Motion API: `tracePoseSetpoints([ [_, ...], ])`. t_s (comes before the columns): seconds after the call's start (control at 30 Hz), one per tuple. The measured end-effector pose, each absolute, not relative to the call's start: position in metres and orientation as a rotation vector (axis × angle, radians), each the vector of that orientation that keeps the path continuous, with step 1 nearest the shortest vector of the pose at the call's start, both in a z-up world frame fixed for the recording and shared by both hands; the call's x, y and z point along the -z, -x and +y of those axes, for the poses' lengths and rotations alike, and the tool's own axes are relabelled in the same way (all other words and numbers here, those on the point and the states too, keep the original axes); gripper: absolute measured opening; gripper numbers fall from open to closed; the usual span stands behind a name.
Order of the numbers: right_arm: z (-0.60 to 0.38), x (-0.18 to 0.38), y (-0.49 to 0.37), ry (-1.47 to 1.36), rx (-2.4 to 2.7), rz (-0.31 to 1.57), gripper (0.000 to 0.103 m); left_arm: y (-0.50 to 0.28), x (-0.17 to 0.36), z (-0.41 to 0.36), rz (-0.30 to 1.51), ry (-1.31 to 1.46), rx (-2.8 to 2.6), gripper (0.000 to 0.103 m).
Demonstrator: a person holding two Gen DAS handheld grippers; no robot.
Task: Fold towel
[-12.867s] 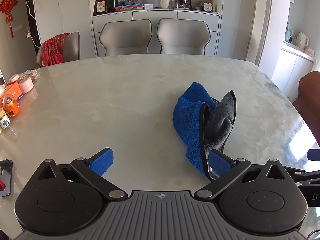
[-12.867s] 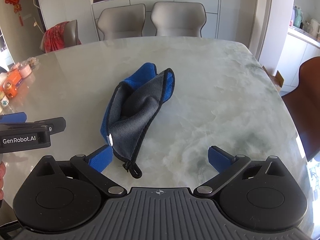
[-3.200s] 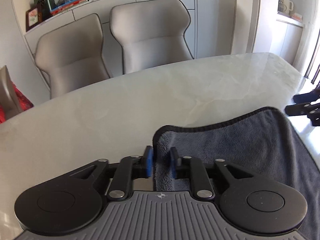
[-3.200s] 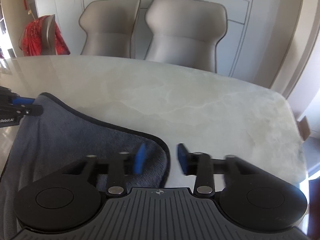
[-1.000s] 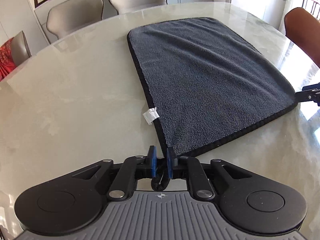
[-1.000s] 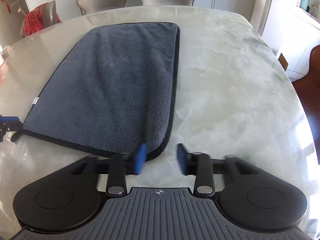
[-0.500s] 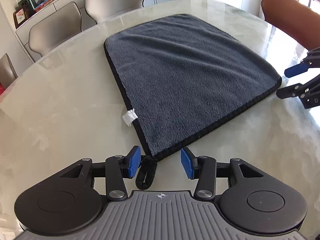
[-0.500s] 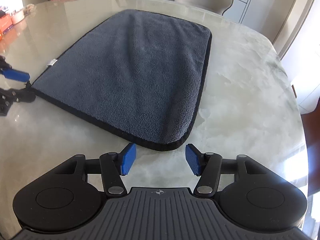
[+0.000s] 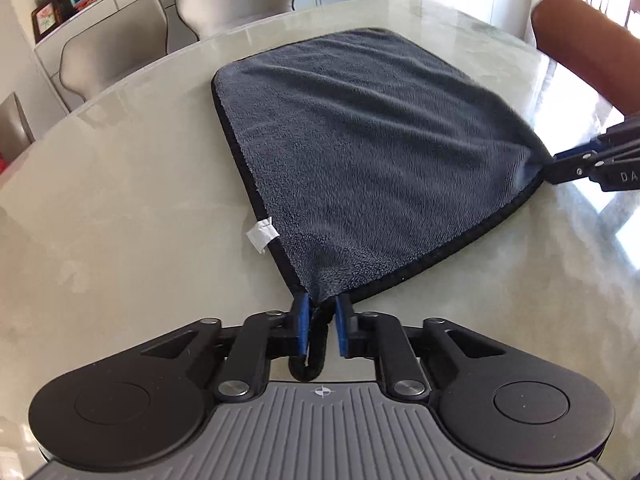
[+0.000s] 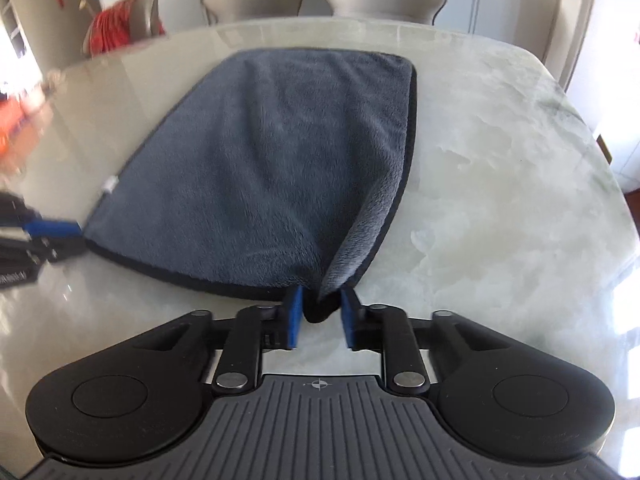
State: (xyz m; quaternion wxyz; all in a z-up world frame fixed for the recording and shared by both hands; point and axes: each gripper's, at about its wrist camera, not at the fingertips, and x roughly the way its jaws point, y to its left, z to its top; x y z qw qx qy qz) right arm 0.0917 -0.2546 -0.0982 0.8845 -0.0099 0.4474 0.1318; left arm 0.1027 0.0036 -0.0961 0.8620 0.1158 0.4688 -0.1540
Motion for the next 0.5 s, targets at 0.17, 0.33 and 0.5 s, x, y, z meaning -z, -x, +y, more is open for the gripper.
tracePoseSetpoints([
  [0.17,-0.267,0.081,-0.095,-0.05,-0.258,0.872,0.011,-0.112,0.079,0.011,0.894,-0.198,0.296,0.0],
  [0.33,-0.274,0.069,-0.103,-0.101,-0.262,0.838,0.011,-0.129,0.069,0.01,0.848,-0.207,0.282,0.0],
  [0.5,-0.257,0.071,-0.097,0.085,-0.346,0.824,0.013,-0.131,0.072,0.01,0.858,-0.232,0.288,0.0],
])
